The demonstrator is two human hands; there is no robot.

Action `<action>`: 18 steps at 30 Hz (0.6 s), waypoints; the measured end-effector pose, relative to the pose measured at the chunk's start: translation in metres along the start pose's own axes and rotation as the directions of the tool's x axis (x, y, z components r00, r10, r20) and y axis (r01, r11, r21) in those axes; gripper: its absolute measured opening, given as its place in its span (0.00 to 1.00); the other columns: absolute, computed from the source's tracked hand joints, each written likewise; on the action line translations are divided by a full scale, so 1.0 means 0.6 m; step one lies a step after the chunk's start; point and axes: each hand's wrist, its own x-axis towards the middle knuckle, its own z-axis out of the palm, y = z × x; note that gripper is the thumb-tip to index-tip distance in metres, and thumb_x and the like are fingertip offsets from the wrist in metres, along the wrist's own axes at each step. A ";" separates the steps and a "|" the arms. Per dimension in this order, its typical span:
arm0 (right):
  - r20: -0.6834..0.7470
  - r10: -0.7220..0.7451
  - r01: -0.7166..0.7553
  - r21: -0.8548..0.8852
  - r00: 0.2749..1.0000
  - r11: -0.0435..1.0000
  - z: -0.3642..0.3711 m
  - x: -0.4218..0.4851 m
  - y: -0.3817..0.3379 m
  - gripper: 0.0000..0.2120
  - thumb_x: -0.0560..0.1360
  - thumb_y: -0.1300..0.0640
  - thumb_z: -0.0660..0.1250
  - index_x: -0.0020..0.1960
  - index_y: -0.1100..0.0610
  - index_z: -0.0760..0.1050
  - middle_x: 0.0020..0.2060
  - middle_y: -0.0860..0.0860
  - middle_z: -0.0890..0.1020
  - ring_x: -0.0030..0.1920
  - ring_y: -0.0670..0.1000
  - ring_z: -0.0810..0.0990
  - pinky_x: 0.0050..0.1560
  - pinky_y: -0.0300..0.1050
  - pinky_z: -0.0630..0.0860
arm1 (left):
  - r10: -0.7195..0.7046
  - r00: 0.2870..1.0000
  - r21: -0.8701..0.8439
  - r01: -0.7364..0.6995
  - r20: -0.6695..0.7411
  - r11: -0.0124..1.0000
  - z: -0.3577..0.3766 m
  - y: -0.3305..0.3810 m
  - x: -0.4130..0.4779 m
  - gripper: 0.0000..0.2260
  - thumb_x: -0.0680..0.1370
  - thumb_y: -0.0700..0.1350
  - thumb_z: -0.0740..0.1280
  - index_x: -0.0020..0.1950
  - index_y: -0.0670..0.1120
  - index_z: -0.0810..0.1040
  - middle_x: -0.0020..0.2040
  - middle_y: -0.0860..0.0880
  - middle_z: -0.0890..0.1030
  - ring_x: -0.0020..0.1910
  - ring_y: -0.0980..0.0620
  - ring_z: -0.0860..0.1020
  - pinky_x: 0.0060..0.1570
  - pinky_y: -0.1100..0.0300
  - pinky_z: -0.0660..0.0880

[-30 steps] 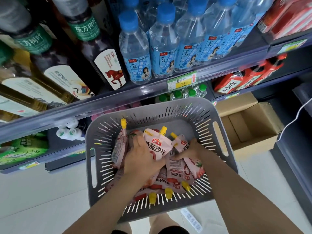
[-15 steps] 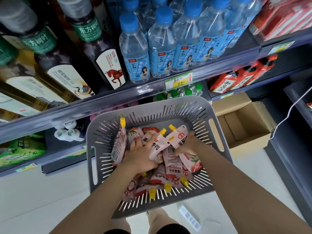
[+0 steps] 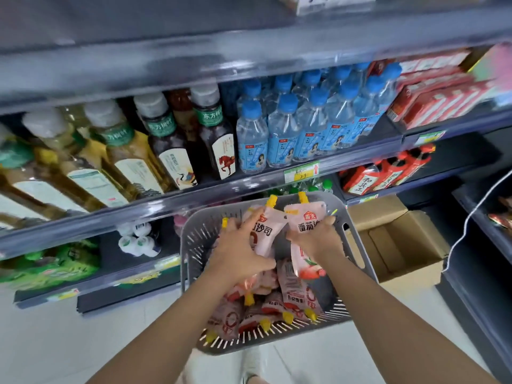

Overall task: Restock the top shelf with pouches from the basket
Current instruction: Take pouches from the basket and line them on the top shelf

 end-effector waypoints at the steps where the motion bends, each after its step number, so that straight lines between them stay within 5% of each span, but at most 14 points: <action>1: -0.032 -0.024 0.024 0.003 0.999 1.000 -0.006 -0.013 -0.009 0.52 0.65 0.37 0.71 0.72 0.65 0.49 0.64 0.61 0.72 0.64 0.63 0.72 0.61 0.55 0.72 | 0.035 0.999 -0.012 -0.035 -0.035 0.999 -0.018 0.002 -0.008 0.47 0.61 0.54 0.74 0.73 0.70 0.51 0.58 0.50 0.62 0.63 0.46 0.66 0.62 0.51 0.70; 5: -0.190 -0.109 0.113 0.015 0.976 0.993 -0.029 -0.083 -0.051 0.42 0.65 0.41 0.71 0.65 0.65 0.57 0.59 0.62 0.74 0.60 0.64 0.74 0.56 0.55 0.74 | 0.138 0.976 -0.049 -0.148 -0.167 0.988 -0.096 -0.002 -0.053 0.49 0.56 0.60 0.71 0.73 0.70 0.50 0.59 0.50 0.63 0.60 0.47 0.67 0.59 0.50 0.72; 10: -0.378 -0.183 0.217 0.050 0.908 0.975 -0.052 -0.185 -0.128 0.41 0.63 0.43 0.72 0.64 0.65 0.58 0.59 0.62 0.73 0.60 0.64 0.73 0.58 0.57 0.74 | 0.215 0.931 -0.035 -0.235 -0.294 0.971 -0.194 -0.029 -0.130 0.54 0.60 0.55 0.77 0.77 0.63 0.45 0.64 0.51 0.61 0.63 0.49 0.66 0.57 0.55 0.72; 18: -0.607 -0.451 0.589 0.036 0.654 0.807 -0.037 -0.362 -0.296 0.37 0.59 0.42 0.74 0.57 0.62 0.63 0.49 0.60 0.78 0.51 0.63 0.77 0.49 0.56 0.76 | 0.322 0.777 0.019 -0.372 -0.540 0.928 -0.371 -0.089 -0.283 0.51 0.60 0.53 0.76 0.77 0.61 0.51 0.61 0.56 0.61 0.59 0.55 0.66 0.56 0.61 0.71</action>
